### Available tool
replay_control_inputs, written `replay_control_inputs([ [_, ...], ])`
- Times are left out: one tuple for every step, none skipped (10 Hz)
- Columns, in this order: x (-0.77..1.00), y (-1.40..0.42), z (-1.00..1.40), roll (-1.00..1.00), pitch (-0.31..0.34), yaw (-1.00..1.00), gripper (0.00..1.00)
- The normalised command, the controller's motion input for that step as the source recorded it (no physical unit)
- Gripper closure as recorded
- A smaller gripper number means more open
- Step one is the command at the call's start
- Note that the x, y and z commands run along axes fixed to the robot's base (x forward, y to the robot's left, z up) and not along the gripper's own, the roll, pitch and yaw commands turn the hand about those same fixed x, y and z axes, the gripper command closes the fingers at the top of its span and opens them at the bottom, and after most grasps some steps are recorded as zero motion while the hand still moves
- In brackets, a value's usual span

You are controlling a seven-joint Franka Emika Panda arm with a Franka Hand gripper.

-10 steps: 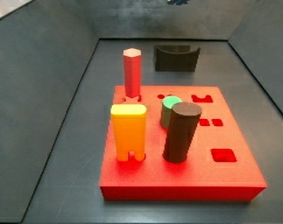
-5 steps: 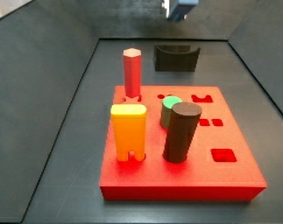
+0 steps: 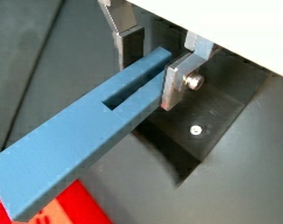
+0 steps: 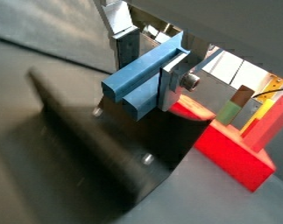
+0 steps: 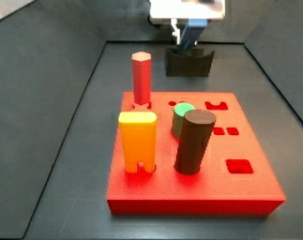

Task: Pick up the double-square object. Move up. Rotate the double-square object. Place the double-square object on the fixture. Regrasp the double-square object. Move to above the board. Insert the double-square object.
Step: Place the double-square object on the fixture, then regrasp the double-square object.

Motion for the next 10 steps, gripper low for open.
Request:
replay_control_inputs([
  [0.17, 0.09, -1.0, -0.24, 0.019, -0.04, 1.0],
  [0.16, 0.1, -0.95, -0.2, 0.021, -0.04, 1.0],
  [0.11, 0.07, -0.63, -0.15, 0.014, -0.05, 1.0],
  [0.09, 0.06, -0.51, -0.13, 0.012, -0.05, 1.0],
  [0.06, 0.05, -0.46, -0.09, 0.002, -0.05, 1.0],
  [0.06, 0.06, -0.46, -0.09, 0.002, -0.05, 1.0],
  [0.0, 0.0, 0.0, 0.0, 0.0, 0.0, 0.0],
  [0.0, 0.0, 1.0, -0.01, 0.001, 0.0, 0.0],
  [0.0, 0.0, 1.0, 0.0, 0.002, 0.0, 0.0],
  [-0.03, 0.0, 1.0, 0.02, 0.003, 0.01, 0.0],
])
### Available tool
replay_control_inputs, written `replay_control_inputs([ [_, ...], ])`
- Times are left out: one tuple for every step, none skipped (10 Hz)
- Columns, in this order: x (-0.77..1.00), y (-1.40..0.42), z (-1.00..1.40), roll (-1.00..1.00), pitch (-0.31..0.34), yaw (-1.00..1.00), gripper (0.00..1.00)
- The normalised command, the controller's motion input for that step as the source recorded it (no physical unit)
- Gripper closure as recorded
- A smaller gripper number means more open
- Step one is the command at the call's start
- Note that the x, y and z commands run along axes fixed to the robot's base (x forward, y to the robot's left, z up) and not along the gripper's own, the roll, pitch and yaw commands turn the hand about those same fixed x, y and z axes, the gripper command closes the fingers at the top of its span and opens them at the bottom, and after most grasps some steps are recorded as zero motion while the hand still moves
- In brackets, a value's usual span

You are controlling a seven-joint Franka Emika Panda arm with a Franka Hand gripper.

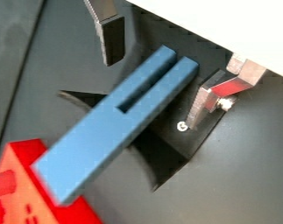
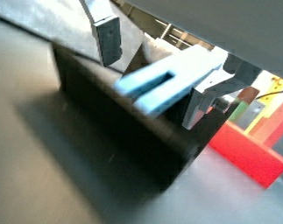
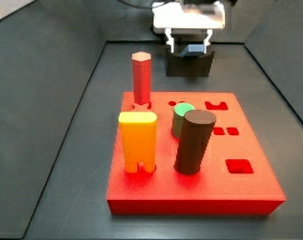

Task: Pick up the double-square object. Move up. Rotate the double-square object. Place the double-square object on the fixture. Regrasp the double-square object. Move to above the board. Insert the double-square object.
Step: Regrasp the double-square object.

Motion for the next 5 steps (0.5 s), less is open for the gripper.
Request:
replay_control_inputs([
  [-0.03, 0.0, 1.0, 0.02, 0.004, 0.02, 0.0],
  [-0.04, 0.0, 1.0, 0.03, 0.006, 0.02, 0.0],
  [-0.04, 0.0, 0.88, 0.03, 0.012, 0.02, 0.0],
  [-0.04, 0.0, 0.64, 0.03, 0.023, 0.02, 0.0],
  [-0.04, 0.01, 0.51, 0.02, 0.029, 0.02, 0.0],
])
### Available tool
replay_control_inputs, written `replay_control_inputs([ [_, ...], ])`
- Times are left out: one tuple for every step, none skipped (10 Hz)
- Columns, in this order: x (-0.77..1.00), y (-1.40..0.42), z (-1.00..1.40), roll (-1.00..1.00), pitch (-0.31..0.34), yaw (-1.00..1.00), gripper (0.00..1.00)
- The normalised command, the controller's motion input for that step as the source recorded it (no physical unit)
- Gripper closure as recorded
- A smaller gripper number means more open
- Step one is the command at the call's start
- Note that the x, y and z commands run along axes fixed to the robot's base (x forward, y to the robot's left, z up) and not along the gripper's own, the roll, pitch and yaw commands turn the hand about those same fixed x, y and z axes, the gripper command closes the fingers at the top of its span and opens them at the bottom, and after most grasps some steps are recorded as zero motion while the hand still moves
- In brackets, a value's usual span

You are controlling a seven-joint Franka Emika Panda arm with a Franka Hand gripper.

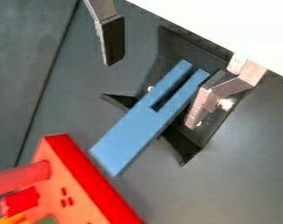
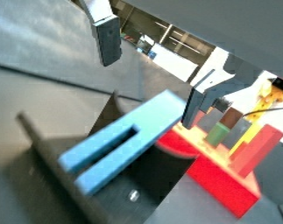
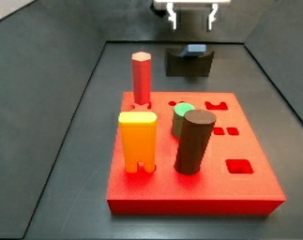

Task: Pick up the double-square object. Move up. Rotate the double-square object. Place the double-square object on the fixture. Regrasp the double-square object. Move to above the board. Insert the double-square object.
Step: Regrasp the double-square object.

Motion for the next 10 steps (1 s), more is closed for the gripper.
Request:
replay_control_inputs([
  [-0.03, 0.01, 0.26, 0.02, 0.038, 0.01, 0.0],
  [0.0, -1.0, 0.94, 1.0, 0.073, 0.03, 0.0],
  [0.0, -1.0, 0.91, 1.0, 0.071, 0.03, 0.0],
  [-0.02, -1.0, 0.91, 1.0, 0.066, 0.03, 0.0],
  [-0.05, -1.0, 0.87, 1.0, 0.056, 0.03, 0.0],
  [-0.05, -1.0, 0.83, 1.0, 0.052, 0.02, 0.0],
  [-0.05, -1.0, 0.77, 1.0, 0.051, 0.02, 0.0],
  [-0.04, -0.99, 0.65, 1.0, 0.05, 0.02, 0.0],
  [-0.03, -0.78, 0.4, 1.0, 0.049, 0.02, 0.0],
  [-0.01, -0.56, 0.18, 1.0, 0.047, 0.02, 0.0],
])
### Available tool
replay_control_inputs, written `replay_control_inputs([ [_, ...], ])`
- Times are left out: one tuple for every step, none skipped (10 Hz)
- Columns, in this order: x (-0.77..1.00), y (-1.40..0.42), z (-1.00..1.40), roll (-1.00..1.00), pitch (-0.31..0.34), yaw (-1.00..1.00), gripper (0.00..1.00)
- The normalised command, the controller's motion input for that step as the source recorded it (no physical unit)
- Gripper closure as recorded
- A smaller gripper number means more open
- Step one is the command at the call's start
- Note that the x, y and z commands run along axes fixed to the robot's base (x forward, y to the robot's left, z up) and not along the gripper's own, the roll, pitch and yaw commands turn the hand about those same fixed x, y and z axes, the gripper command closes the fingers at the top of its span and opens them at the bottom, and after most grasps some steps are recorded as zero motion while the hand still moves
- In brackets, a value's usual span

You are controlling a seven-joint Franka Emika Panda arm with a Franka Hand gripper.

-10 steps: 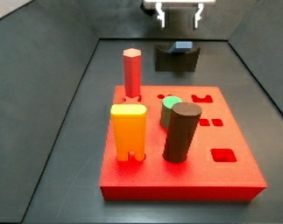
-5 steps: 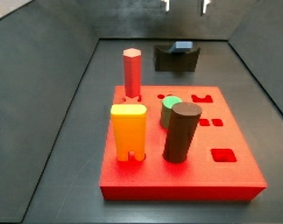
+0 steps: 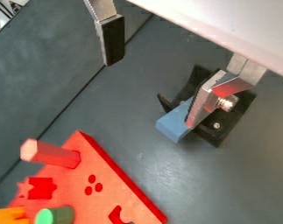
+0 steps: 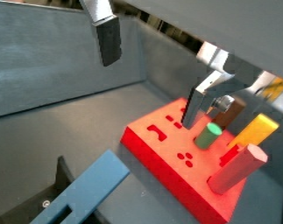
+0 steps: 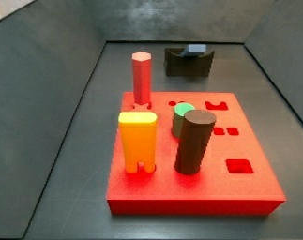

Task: Pick up the double-square object. Move up. Rotate the double-square object. Place the double-square object on the fixture. Regrasp the double-square object. Move to above the board. Insert the double-square object.
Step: Regrasp the double-square object.

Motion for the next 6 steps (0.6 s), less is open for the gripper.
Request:
replay_control_inputs([
  [0.0, -0.27, 0.09, 1.0, 0.046, 0.02, 0.0],
  [-0.01, -0.08, 0.07, 1.0, 0.045, 0.03, 0.0],
  [0.0, -0.04, 0.04, 1.0, 0.043, 0.03, 0.0],
  [0.01, -0.05, 0.02, 1.0, 0.043, 0.03, 0.0],
  [0.01, -0.03, 0.02, 1.0, 0.044, 0.03, 0.0],
  [0.01, -0.02, 0.02, 1.0, 0.049, 0.03, 0.0],
])
